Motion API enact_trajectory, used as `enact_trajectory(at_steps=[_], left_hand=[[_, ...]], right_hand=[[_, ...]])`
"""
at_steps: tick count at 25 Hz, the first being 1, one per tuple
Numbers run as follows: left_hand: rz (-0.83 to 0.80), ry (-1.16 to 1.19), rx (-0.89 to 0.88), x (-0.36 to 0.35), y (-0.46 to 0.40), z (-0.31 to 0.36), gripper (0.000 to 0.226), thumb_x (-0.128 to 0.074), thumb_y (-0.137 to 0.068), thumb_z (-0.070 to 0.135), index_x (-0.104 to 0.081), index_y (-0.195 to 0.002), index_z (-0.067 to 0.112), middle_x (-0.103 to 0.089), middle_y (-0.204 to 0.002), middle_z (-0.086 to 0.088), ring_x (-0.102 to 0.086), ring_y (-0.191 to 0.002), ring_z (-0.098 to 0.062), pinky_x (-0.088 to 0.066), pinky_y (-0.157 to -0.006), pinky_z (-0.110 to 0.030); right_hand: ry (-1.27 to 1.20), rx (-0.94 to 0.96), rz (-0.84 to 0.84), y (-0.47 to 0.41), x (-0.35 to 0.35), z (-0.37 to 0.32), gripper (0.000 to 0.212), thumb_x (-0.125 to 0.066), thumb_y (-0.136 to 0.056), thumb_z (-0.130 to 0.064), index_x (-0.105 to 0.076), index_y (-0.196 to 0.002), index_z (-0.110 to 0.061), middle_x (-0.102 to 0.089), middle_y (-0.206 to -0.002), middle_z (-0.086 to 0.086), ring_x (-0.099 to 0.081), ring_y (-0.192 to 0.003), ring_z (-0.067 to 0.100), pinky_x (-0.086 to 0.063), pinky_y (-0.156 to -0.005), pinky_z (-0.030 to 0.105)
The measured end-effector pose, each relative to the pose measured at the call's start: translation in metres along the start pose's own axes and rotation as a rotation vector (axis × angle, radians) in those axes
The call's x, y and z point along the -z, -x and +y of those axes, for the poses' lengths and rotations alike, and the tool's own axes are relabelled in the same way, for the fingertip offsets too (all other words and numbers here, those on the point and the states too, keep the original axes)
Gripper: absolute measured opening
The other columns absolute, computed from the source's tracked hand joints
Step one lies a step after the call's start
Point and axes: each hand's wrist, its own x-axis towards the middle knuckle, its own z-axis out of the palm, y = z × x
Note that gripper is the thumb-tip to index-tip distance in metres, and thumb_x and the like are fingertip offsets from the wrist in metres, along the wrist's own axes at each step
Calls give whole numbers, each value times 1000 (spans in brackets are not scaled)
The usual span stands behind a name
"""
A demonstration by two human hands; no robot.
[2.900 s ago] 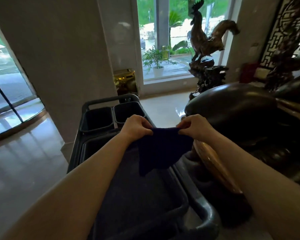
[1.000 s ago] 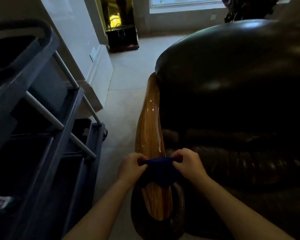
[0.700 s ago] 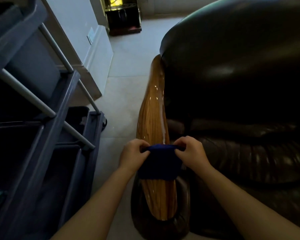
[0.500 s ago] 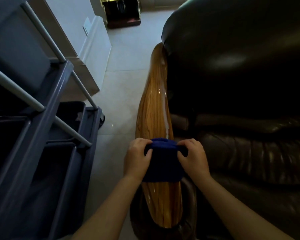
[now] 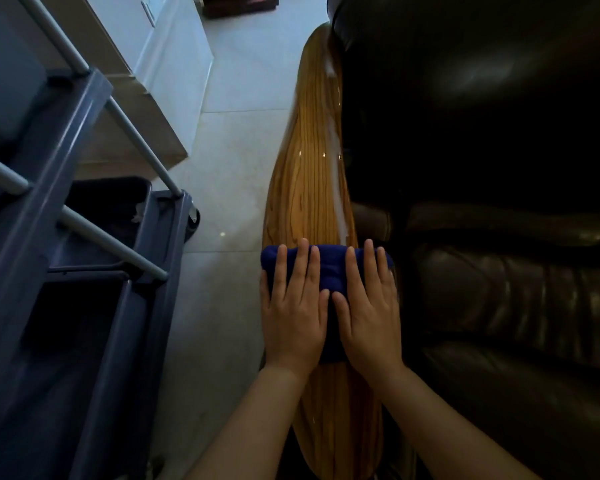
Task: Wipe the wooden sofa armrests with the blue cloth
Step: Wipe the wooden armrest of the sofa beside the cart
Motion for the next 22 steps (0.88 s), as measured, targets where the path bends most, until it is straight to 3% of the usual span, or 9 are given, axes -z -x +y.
enact_trajectory(at_steps=[9, 16, 22], left_hand=[[14, -46, 33, 3, -98, -8, 51, -23, -95, 32, -20, -143, 14, -24, -151, -5, -9, -141, -25, -23, -112, -48], [24, -44, 116, -9, -208, -13, 50, -25, -95, 30, -17, -144, 19, -18, -154, -6, -8, -142, -27, -28, -109, -44], [29, -137, 65, -4, -176, -11, 55, -20, -94, 32, -6, -145, 18, -8, -156, -5, -1, -143, -26, -24, -110, -45]], right_hand=[[0, -5, 37, -101, -3, -8, 57, -22, -95, -43, 0, -143, -21, -1, -154, 3, 2, -143, 21, -14, -115, 41], [-3, 4, 26, -218, -13, -4, 52, -28, -96, -41, -18, -144, -25, -9, -157, 6, 0, -143, 24, -10, -114, 39], [-57, 42, 51, -181, -10, -4, 51, -33, -96, -35, -21, -144, -22, -12, -156, 7, -1, -143, 25, -9, -113, 37]])
